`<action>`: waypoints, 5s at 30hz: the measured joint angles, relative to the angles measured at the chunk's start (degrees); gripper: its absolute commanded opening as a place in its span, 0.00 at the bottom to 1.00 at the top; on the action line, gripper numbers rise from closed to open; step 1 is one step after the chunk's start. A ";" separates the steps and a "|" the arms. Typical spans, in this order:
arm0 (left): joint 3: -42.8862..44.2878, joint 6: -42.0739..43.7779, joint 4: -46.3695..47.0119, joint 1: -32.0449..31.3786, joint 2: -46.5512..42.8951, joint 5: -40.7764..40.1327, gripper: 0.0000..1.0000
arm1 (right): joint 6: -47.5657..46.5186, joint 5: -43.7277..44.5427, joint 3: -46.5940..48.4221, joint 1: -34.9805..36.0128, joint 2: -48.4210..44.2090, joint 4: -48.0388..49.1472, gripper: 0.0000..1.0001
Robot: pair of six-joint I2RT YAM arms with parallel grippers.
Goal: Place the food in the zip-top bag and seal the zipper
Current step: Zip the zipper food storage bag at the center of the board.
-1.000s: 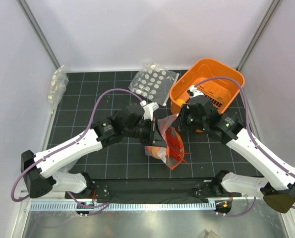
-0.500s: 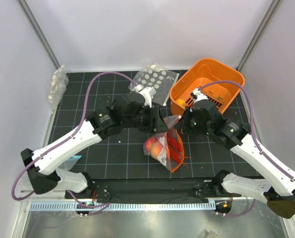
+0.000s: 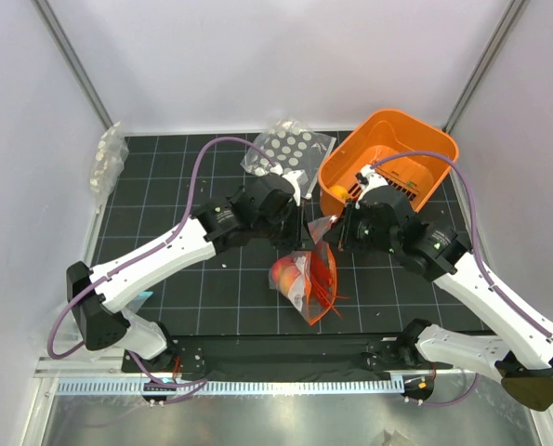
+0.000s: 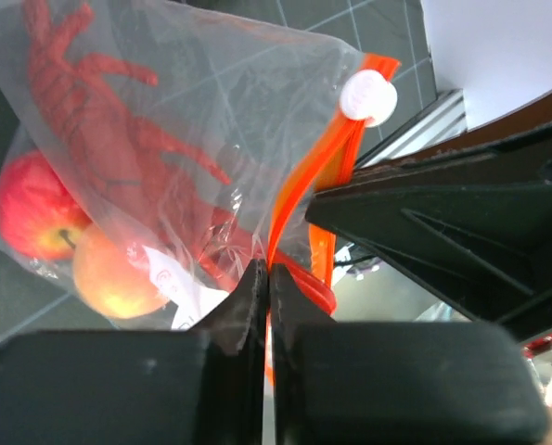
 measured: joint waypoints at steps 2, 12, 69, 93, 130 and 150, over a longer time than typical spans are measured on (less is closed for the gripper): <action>0.00 0.33 0.59 0.00 0.00 0.72 0.00 | 0.02 -0.44 0.00 0.00 -0.17 0.66 0.01; -1.29 1.44 3.37 0.00 -1.40 2.51 0.59 | 4.17 -2.71 0.11 0.00 -0.52 3.08 0.01; -11.30 7.67 0.90 11.63 -14.95 36.48 0.00 | -28.15 -17.64 2.60 -0.94 -7.21 11.65 0.74; -10.54 22.86 -15.32 9.94 -28.13 42.77 0.00 | -36.17 -55.78 1.09 -0.96 2.56 28.13 0.79; -6.91 29.35 -18.56 9.05 -24.83 40.11 0.00 | -30.60 -53.70 -0.28 4.44 6.27 31.98 0.40; 2.71 29.97 -18.01 9.05 -19.39 30.88 0.56 | -31.12 -52.48 0.57 4.61 6.03 27.78 0.01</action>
